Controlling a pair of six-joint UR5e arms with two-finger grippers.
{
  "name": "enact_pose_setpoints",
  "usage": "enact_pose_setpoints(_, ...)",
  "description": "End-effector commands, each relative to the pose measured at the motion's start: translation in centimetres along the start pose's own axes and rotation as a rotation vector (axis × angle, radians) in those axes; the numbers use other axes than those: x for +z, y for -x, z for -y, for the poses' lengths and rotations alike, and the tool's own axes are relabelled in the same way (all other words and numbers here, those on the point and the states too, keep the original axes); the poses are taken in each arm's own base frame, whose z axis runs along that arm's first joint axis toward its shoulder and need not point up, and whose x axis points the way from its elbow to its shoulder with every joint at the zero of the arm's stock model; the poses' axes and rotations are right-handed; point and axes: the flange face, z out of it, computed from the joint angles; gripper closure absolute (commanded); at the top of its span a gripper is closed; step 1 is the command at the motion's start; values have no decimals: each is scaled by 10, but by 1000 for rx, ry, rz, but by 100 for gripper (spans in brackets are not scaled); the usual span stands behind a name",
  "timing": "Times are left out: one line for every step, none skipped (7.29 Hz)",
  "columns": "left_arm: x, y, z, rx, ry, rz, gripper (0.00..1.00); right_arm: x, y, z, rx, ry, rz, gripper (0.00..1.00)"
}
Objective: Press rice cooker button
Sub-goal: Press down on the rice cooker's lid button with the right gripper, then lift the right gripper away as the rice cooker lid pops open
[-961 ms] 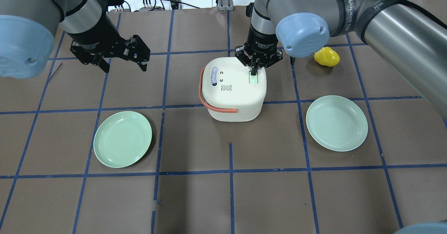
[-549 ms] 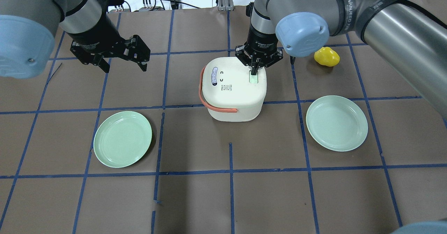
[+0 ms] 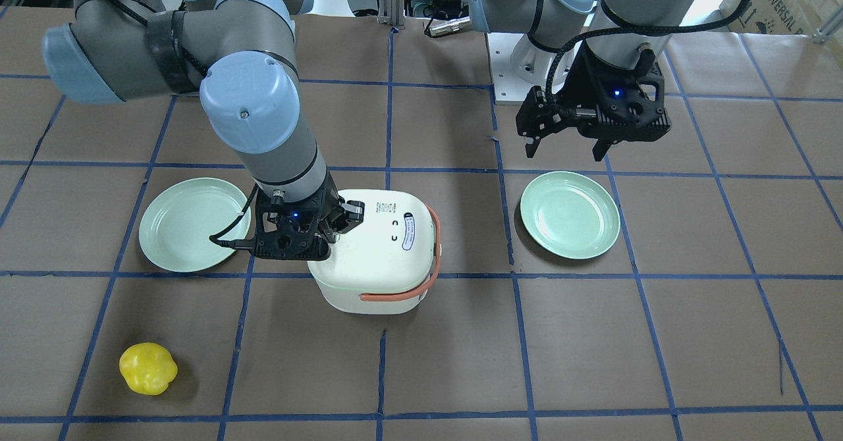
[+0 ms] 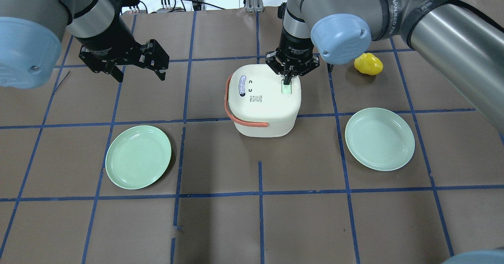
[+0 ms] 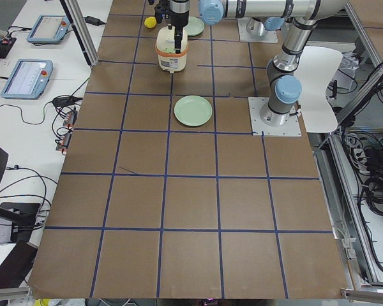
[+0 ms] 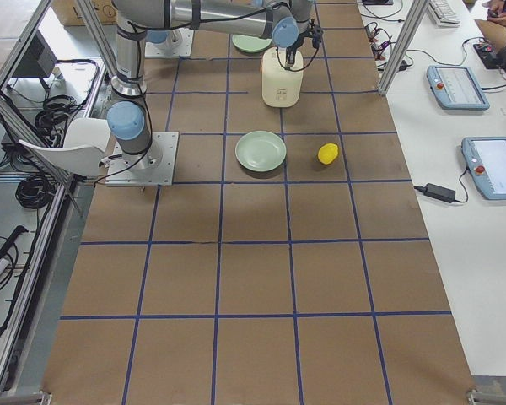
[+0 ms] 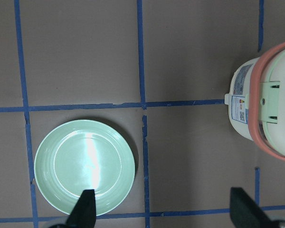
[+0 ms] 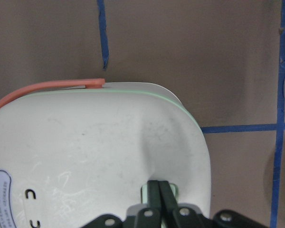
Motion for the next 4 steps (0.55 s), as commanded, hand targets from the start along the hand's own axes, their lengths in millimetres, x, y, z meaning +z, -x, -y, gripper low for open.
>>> enact_pose_setpoints(0,0,0,0,0,-1,0,-31,1,-9,0,5,-2,84)
enact_pose_setpoints(0,0,0,1,0,1,0,-74,2,-25,3,26,-7,84)
enact_pose_setpoints(0,0,0,1,0,1,0,-115,2,-41,7,65,-9,81)
enact_pose_setpoints(0,0,0,1,0,1,0,-153,-4,-53,19,75,-13,69)
